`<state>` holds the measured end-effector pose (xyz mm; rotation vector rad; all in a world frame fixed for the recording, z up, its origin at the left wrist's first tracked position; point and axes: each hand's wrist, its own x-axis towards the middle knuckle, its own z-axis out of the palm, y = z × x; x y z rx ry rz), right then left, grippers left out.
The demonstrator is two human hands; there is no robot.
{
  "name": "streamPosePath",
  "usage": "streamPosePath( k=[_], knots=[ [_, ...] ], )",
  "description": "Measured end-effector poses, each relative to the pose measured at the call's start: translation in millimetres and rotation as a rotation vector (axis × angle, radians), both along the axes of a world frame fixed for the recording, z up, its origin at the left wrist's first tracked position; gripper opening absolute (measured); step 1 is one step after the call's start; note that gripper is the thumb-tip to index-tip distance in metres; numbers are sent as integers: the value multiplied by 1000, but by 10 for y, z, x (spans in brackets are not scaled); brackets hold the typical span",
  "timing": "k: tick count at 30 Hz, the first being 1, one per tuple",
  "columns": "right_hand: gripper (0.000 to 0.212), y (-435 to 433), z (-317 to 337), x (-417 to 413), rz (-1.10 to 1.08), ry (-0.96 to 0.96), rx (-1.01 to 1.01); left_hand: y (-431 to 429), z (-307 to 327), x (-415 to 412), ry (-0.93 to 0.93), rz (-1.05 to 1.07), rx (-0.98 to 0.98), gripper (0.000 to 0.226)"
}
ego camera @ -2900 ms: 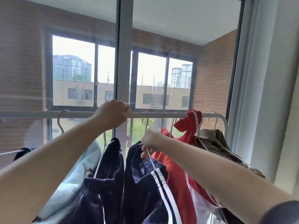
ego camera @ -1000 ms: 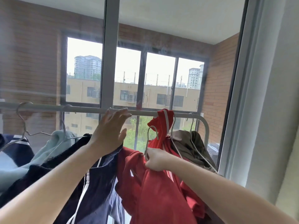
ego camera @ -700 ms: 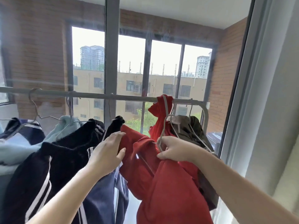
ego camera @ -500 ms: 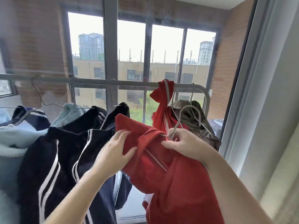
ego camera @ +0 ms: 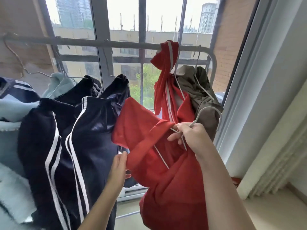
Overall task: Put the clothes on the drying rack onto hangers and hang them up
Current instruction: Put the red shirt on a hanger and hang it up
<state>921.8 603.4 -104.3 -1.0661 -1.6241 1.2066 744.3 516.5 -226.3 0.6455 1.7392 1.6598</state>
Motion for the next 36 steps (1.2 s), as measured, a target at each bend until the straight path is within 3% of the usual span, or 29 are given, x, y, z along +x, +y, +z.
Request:
streamPosePath(
  k=[3,6,8,10,12,14,17,20,23,26,27,29,31,34,36],
  knots=[
    [24,-41,18,3,117,97,-249,-38,-104,-67,-114,-263,-224,45],
    [28,-18,-43,-38,147,251,-382,-209,-246,-107,84,-711,-395,40],
    [30,22,-104,-103,121,367,-421,-294,-305,-126,194,-878,-422,37],
    [31,78,-168,-181,98,472,-455,-327,-334,-201,378,-903,-446,36],
    [30,125,-234,-264,76,563,-479,-343,-308,-318,439,-791,-386,17],
    [31,168,-291,-330,51,632,-474,-329,-225,-397,293,-631,-177,15],
    [31,200,-363,-479,11,671,-449,-312,-56,-489,54,-448,133,39],
    [34,194,-409,-624,-28,704,-426,-355,102,-503,78,-481,238,41],
    [35,165,-432,-740,-20,756,-423,-471,260,-457,209,-714,169,35],
    [35,148,-432,-820,-19,805,-420,-512,215,-390,443,-1059,-137,47],
    [34,142,-433,-845,-13,822,-420,-525,172,-384,465,-1107,-270,56],
    [33,127,-443,-865,0,847,-421,-554,98,-386,319,-1156,-437,65],
    [31,119,-458,-860,17,859,-430,-583,75,-437,193,-1158,-427,57],
    [30,114,-459,-835,54,859,-441,-633,128,-567,182,-1121,-331,29],
    [31,111,-445,-811,65,829,-442,-636,156,-639,150,-1053,-292,26]
  ],
)
